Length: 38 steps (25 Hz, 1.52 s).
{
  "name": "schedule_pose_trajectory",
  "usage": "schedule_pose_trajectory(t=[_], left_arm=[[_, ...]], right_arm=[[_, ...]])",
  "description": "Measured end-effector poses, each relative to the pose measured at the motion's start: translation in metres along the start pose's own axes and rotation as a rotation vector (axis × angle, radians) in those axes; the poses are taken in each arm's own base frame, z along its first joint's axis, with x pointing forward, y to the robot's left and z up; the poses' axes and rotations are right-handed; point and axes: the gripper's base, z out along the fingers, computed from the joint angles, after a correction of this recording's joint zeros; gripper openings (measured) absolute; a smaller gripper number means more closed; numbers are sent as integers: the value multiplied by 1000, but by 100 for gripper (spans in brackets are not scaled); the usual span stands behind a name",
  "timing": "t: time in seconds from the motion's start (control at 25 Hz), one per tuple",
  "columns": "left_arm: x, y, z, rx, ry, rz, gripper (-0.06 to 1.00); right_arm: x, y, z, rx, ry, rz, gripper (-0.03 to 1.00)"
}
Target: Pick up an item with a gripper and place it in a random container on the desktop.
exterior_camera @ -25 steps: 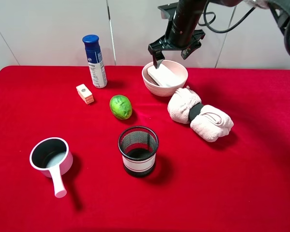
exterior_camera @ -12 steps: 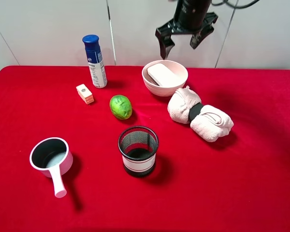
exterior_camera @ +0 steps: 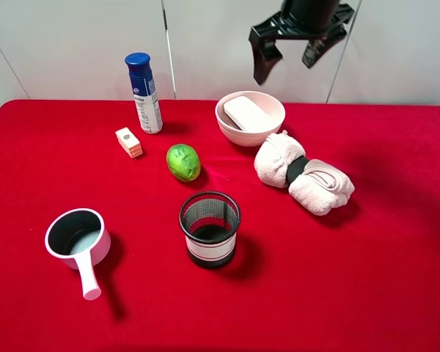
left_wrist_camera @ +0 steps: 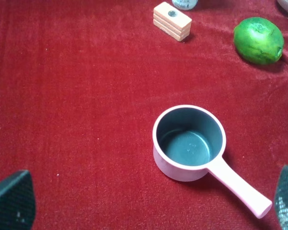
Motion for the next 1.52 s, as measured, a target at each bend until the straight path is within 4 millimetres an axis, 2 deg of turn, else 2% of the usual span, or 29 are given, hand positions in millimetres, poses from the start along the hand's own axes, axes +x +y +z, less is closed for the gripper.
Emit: schedule_pose_trajectory(t=[0.44,0.84,1.04,1.24,1.4,1.52], left_arm=[[0,0,0,0,0,0,99],[0,0,0,0,0,0,99],[0,0,0,0,0,0,99],[0,0,0,0,0,0,99],[0,0,0,0,0,0,99],[0,0,0,0,0,0,99]], right_arm=[[88,7,-38,-1,85,-19,69],[169,14,-84,4,21,-24,69],[215,18,-112,10,-79,-18,69],[270,23,-140,18,-238,-19,69],[312,25,-156,30,-378,-17,69],[338,24,-159,72,-463,37,69]])
